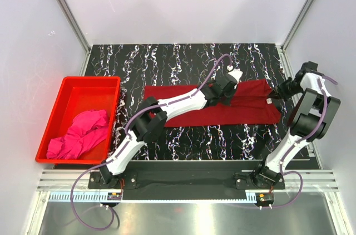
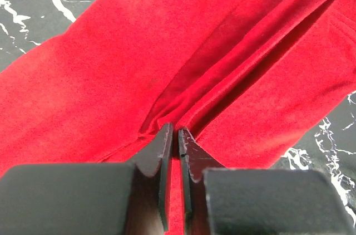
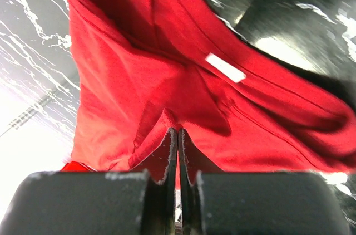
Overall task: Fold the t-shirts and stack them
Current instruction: Fold the tshirt
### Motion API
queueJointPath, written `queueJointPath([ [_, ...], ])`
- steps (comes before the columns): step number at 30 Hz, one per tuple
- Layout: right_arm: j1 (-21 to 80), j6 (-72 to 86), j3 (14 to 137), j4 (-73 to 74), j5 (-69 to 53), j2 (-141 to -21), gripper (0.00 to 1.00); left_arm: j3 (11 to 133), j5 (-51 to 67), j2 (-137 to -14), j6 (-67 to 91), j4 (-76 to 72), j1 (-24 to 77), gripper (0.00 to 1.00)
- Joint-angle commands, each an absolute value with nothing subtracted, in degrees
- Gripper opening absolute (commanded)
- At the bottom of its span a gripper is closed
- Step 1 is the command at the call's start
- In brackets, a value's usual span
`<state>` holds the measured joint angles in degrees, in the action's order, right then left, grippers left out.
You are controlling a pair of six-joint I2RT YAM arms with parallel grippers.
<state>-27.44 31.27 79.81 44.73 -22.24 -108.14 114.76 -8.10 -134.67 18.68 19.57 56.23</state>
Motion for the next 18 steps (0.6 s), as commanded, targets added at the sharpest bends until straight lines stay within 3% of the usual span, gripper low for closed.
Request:
queueJointPath([
  [1,-26.37,29.89,84.63,45.08,-22.5,-110.3,0.04,118.21,-8.96,-135.88,19.25,18.9,54.76,0.1],
  [13,-25.75,29.18,91.14,46.67,-22.32,-116.8,0.12,121.64,-5.8,-139.92,20.13,18.9,51.68,0.19],
  [16,-25.4,29.27,93.42,44.92,-23.2,-119.61,0.19,124.53,-5.18,-142.11,20.13,19.94,51.33,0.3],
  [18,-25.4,29.09,98.05,45.34,-23.47,-121.72,0.31,128.12,-7.8,-142.64,19.95,23.7,51.15,0.36],
])
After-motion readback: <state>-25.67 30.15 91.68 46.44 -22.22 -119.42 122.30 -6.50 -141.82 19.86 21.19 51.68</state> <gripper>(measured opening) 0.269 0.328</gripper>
